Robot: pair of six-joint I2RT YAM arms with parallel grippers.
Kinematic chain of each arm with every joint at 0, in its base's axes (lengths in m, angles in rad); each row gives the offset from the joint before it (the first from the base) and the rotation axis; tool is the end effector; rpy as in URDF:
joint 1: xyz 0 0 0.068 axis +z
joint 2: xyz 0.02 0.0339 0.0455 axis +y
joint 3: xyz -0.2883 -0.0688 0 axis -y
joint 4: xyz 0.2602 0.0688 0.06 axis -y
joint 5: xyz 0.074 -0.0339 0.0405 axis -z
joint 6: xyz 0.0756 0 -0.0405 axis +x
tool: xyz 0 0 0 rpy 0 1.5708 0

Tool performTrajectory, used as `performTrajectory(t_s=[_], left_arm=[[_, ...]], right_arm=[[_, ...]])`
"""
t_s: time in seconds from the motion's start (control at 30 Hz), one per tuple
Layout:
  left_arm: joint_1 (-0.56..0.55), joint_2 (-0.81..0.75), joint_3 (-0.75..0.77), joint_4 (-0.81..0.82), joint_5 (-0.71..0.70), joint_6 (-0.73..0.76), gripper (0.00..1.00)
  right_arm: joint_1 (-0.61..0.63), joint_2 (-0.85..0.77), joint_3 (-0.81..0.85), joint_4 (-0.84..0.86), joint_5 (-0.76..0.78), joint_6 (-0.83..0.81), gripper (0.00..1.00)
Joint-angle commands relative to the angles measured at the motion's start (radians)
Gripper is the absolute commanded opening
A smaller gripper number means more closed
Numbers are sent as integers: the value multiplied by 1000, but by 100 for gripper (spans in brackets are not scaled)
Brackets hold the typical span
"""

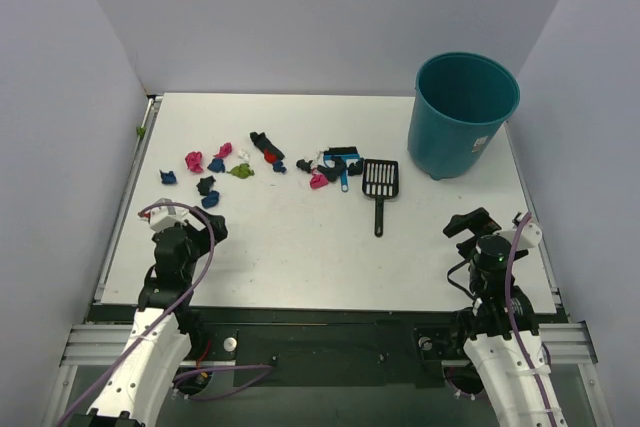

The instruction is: Sweep away the paper scraps from the table

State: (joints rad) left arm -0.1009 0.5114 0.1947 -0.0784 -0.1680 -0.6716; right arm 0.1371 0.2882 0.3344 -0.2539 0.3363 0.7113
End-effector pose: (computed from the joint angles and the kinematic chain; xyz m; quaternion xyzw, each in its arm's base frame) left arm 0.1720 -0.0047 0.1734 -0.2781 0.7826 -0.1435 0.5382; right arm 0.1451 -0.0052 0.2374 0.3179 0.7045 0.1372 0.6196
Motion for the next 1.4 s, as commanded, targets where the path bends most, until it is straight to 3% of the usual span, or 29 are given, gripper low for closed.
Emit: performTrajectory(t_s=[0.0,0.23,0.43,0.67,0.83,1.13,1.37], left_arm=[[6,9,37,60,21,10,97],[6,33,41,63,22,12,97],[6,39,43,63,18,12,95],[6,56,46,63,18,10,95],[6,70,51,63,18,10,95],[7,82,52,63,21,12,94],[4,96,55,62,25,13,93]], right_arm=[[-2,8,-1,8,40,14,100],[-1,35,5,2,63,36,99],[-5,83,26,-81,202,116,100],[9,137,3,56,15,18,86],[96,348,28,188,-132,-29,77],[380,747,287,144,10,-84,76],[403,1017,445,134,-3,-84,67]])
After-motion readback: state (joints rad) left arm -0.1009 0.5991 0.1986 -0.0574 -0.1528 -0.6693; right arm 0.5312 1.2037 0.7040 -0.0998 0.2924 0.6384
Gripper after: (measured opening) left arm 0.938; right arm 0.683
